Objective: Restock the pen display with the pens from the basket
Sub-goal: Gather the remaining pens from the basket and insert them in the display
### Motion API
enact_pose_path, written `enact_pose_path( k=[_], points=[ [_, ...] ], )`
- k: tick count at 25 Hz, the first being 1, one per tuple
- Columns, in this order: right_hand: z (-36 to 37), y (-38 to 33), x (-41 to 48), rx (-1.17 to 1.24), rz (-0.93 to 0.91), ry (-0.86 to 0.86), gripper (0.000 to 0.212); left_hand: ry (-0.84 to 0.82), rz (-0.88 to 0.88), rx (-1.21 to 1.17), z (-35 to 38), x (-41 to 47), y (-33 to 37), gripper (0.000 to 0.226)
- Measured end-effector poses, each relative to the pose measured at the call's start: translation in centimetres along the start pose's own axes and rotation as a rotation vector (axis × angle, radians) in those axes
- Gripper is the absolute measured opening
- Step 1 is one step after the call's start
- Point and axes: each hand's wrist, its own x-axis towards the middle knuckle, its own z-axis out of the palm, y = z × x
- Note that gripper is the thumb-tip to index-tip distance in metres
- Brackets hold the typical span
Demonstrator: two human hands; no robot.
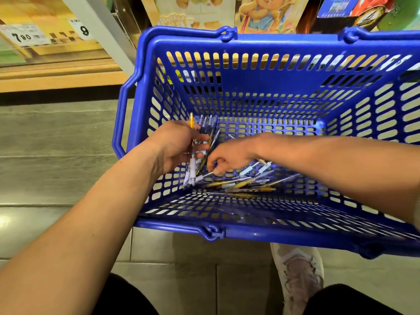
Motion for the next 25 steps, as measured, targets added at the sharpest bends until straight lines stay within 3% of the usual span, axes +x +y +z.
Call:
enact_pose_path(
  k=[3,6,10,18,19,21,23,25],
  points=[
    [-3.4,0.4,-3.2,0.264,-0.035,0.062,0.021,0.042,0.071,0.194,0.3,0.3,-0.2,0.014],
    [-5.0,0.5,-5.3,0.536,-0.058,0.163,0.034,-0.031,0.049,0.337,1.2,0.0,-0.2,0.015],
    [-5.2,0.8,-6.2,0.704,-0.069,0.359,0.042,-0.275,-0.097,0.154,2.3,-1.2,0.2,0.025],
    [-2.8,2.4,-7.3,1.235,-0.090,0.433,0.052,-0.351,-0.033,-0.033,1.4,-1.3,0.3,0.017],
    [-2.3,2.8,-7.6,1.199,-0.027,0.466,0.045,-0.345,-0.042,-0.042,1.3,-1.2,0.2,0.018],
    [-0.8,3.7,-8.4,0.730,0.159,0.436,0.027,-0.307,-0.071,-0.053,1.1,-1.1,0.0,0.017],
    [1.8,4.6,-8.8,0.219,0.269,0.259,0.015,-0.278,-0.084,-0.034,1.1,-1.1,-0.2,0.015],
    [4.6,4.8,-9.0,-0.024,0.295,0.092,0.014,-0.299,-0.075,0.005,1.3,-1.3,-0.3,0.011]
  ],
)
